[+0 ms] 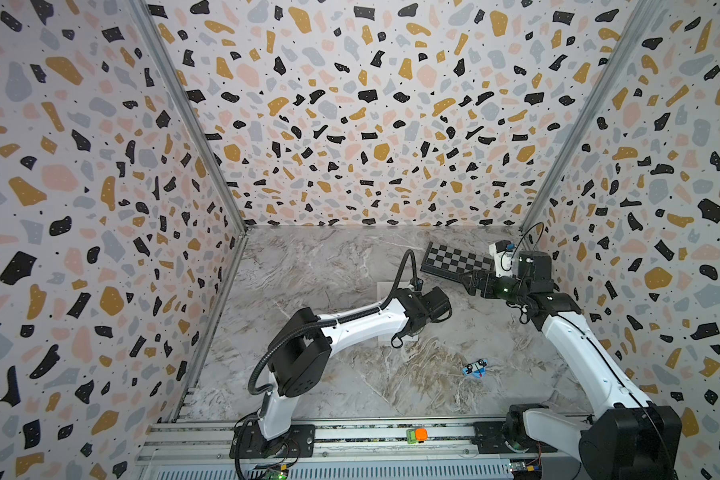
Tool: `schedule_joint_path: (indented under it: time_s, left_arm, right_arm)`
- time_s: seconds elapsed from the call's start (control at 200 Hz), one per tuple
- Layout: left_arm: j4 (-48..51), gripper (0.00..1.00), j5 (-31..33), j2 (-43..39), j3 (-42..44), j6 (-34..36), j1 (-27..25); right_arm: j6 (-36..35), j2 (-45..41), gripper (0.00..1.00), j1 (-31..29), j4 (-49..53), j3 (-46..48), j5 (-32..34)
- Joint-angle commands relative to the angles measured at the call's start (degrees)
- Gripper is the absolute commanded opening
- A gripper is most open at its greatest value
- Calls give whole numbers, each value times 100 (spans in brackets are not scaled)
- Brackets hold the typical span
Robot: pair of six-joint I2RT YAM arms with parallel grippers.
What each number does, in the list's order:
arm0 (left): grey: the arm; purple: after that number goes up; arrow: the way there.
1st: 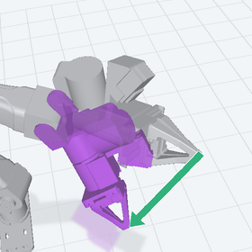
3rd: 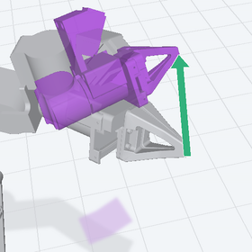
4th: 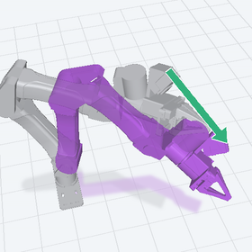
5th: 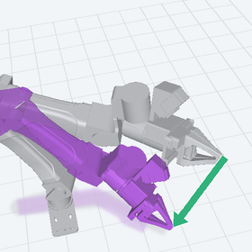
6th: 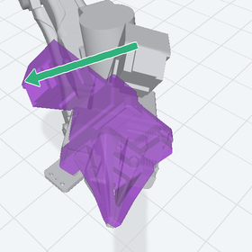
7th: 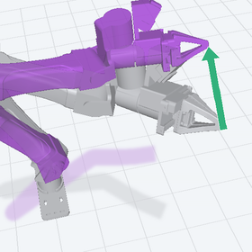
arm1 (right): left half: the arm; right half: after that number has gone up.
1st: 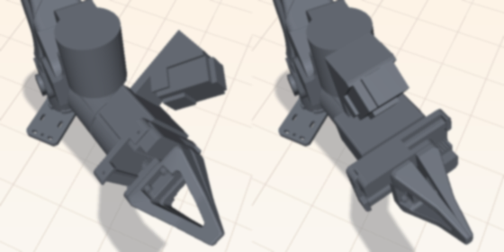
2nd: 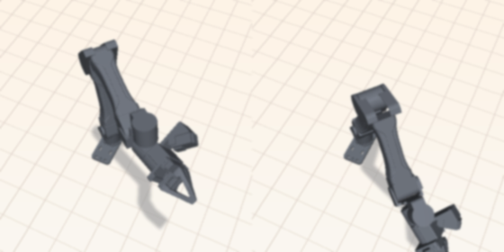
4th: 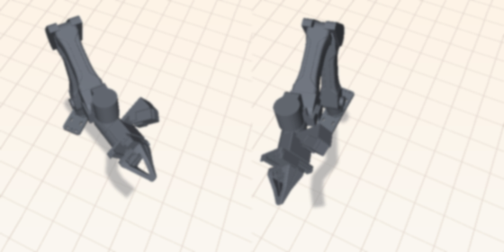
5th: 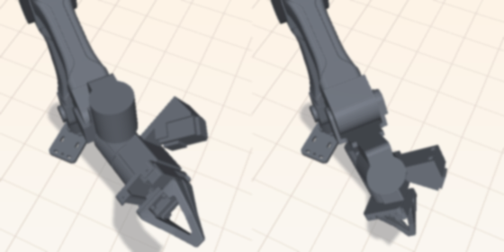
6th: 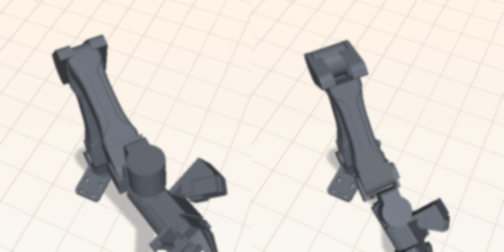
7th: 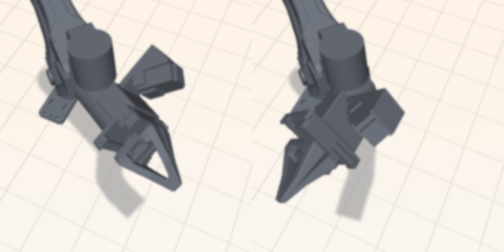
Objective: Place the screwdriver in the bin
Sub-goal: 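Lower the screwdriver into the white bin with the left gripper and release it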
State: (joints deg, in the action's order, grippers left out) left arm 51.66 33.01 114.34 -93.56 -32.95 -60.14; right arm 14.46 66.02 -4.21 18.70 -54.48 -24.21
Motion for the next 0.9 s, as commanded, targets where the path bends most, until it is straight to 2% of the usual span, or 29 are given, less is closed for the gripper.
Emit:
schedule_joint_path:
  time_s: [0.0,0.531,0.896]
  left_arm:
    - [-6,5,-128,58,-245,253,0]
    - [-149,5,-139,498,-154,84,106]
    - [-455,8,-561,587,39,57,371]
  right_arm:
    - [-31,-151,99,34,103,-105,-65]
    - [-28,-186,99,66,98,-72,-130]
    - [-43,-142,99,84,112,-85,-123]
